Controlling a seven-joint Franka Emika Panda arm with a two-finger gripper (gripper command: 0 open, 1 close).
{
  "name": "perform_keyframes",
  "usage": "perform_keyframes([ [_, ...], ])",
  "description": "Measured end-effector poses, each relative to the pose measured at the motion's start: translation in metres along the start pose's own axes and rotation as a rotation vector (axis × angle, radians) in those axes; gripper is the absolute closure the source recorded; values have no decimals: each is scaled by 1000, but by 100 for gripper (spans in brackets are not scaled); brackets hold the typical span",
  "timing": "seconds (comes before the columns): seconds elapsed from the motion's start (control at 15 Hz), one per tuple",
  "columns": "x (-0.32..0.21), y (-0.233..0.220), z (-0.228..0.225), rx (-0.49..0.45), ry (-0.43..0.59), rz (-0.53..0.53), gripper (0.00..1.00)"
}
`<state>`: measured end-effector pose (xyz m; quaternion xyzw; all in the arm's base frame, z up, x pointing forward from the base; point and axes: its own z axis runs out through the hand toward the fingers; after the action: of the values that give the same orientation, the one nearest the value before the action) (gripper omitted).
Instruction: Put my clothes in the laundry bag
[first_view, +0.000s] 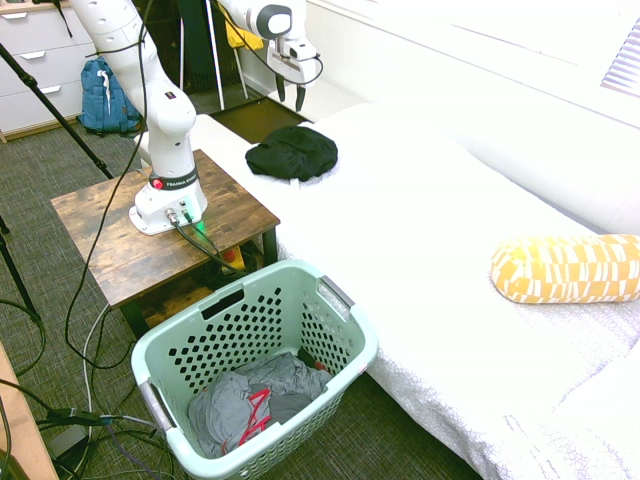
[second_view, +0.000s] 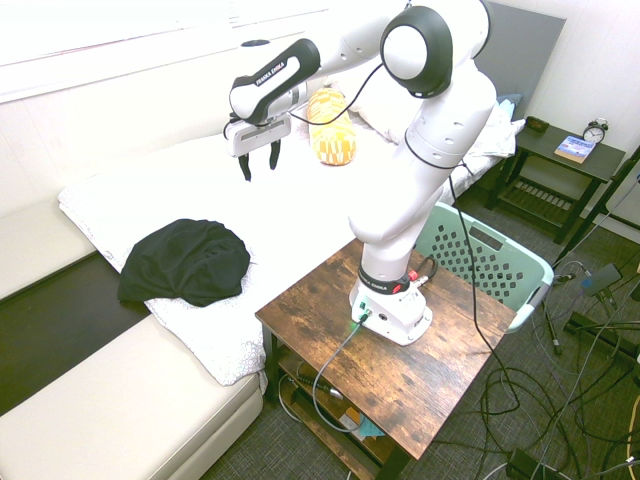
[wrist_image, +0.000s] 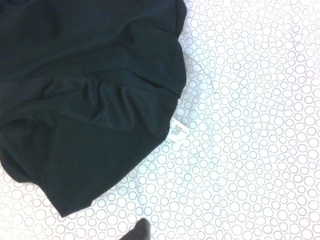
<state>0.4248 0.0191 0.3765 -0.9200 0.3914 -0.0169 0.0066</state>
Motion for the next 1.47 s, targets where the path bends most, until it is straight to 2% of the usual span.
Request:
perform_keyframes([
  [0.2,-1,-5,6,-5,-4,-6,0],
  [0.33,-2,-27,26,26,-28,-67,0],
  [0.67,-2,-107,126,42,-214,-232,0],
  [0.87,-7,-150,197,-6,-276,-351,0],
  [1.07,-17,-190,260,-41,-312,-400,0],
  [1.4,-27,-218,322,-143,-270,-451,0],
  [1.47,-31,-219,332,-163,-263,-452,100],
])
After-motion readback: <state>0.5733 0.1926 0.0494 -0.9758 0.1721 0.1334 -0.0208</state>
